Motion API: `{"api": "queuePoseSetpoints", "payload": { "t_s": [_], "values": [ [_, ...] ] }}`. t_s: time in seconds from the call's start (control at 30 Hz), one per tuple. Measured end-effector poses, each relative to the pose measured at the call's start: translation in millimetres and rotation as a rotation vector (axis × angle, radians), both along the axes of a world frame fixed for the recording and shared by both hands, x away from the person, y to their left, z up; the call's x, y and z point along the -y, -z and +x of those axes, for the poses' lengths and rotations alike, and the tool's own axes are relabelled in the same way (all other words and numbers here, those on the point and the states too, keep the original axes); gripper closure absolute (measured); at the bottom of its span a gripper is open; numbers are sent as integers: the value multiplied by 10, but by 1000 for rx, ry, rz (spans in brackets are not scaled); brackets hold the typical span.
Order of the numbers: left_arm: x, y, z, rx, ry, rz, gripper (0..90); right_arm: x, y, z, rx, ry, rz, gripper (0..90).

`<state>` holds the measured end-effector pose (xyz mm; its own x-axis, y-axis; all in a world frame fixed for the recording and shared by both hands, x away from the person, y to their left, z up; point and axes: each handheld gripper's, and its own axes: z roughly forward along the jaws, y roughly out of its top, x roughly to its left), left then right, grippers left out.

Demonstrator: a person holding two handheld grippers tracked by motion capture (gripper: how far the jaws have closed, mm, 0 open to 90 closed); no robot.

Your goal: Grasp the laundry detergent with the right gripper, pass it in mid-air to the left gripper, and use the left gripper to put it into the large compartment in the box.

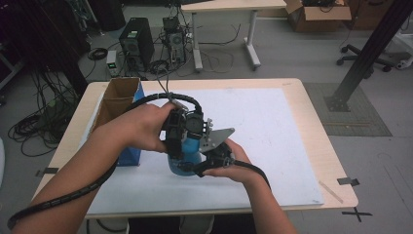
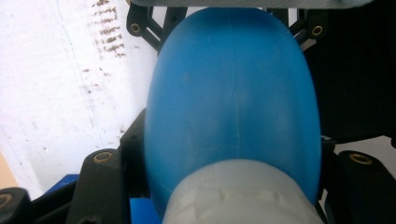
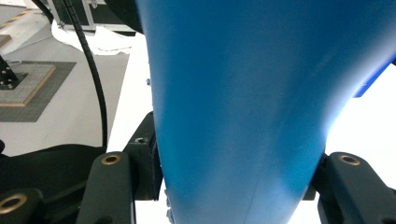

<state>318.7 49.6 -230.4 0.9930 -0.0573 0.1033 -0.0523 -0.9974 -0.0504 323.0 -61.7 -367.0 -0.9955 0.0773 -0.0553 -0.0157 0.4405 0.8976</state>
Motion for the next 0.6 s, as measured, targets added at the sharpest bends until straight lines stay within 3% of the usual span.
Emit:
{"api": "queuePoseSetpoints", "payload": {
  "t_s": [0.23,0.6],
  "values": [
    [30,-9,0,5,-1,15,390,25,45,3,-42,11,17,290],
    [50,-49,26,6,-19,14,389,109,7,-35,-13,47,56,101]
  ]
}}
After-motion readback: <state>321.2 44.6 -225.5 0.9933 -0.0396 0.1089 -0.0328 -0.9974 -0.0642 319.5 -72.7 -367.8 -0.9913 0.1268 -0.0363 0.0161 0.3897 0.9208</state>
